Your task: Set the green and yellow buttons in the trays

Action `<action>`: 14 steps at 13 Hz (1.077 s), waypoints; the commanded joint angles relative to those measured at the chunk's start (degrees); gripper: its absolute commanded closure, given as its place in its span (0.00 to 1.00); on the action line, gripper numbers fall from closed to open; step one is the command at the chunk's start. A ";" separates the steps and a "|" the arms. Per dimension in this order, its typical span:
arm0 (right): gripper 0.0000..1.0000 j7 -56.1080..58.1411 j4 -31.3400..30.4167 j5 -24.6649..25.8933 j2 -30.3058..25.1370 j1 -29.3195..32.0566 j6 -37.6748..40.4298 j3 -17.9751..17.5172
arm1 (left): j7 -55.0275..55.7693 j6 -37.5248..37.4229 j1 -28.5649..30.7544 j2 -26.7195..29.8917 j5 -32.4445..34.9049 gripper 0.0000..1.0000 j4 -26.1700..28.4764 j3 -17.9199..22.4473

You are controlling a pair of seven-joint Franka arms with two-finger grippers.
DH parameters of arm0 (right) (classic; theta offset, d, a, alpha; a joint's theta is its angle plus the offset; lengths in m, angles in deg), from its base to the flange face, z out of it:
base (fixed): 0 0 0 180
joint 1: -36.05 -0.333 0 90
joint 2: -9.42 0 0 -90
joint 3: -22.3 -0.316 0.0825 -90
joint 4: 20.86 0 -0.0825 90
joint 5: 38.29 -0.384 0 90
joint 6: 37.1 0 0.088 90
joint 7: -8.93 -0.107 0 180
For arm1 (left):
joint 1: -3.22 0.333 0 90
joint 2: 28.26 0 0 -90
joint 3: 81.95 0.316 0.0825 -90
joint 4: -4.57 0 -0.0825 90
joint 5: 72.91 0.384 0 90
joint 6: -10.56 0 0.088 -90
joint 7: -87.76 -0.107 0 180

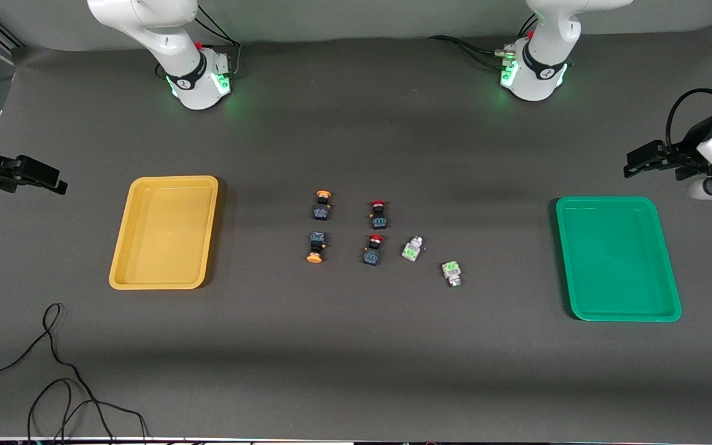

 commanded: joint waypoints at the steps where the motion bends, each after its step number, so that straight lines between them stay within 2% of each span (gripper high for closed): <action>1: 0.00 -0.79 0.50 -0.52 -0.17 -0.23 1.21 0.46 | -0.51 -1.12 -0.24 -0.43 1.13 0.00 -1.21 -0.34; 5: 0.00 -1.05 0.58 -0.17 -0.08 -0.31 1.21 0.46 | -0.60 -1.38 -0.86 -0.43 4.39 0.00 -1.12 -0.70; 9: 0.00 -1.32 -0.99 -0.17 -0.70 -1.19 1.30 0.29 | -0.78 -1.47 -0.51 -0.51 4.48 0.00 -1.03 -0.70; 12: 0.00 -6.48 -4.06 -0.34 -1.66 -7.41 1.12 0.11 | -5.42 -2.61 -0.07 -0.86 4.57 0.00 -1.03 -0.26; 14: 0.00 -14.02 -4.78 -0.52 -1.06 -14.34 0.25 0.11 | -5.44 -1.83 -0.50 -1.04 3.70 0.04 -2.16 -0.43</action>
